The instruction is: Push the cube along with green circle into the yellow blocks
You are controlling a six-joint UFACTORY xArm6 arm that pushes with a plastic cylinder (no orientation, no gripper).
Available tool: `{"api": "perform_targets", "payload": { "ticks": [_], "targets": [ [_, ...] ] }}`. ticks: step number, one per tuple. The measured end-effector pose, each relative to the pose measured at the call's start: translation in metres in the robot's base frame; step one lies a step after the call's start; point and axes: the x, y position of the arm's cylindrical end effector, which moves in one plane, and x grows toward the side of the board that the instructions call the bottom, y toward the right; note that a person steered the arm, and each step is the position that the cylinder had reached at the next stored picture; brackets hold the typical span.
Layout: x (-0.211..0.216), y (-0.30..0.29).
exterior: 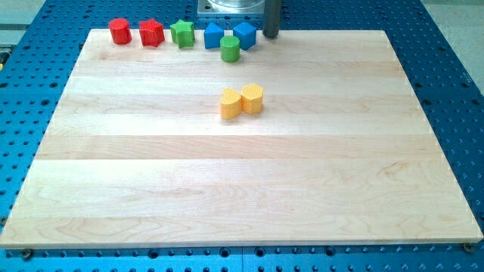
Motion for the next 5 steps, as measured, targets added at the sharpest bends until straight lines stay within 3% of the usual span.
{"api": "perform_targets", "payload": {
  "ticks": [2, 4, 5],
  "targets": [
    [0.0, -0.046],
    [0.089, -0.111],
    [0.114, -0.098]
  ]
}}
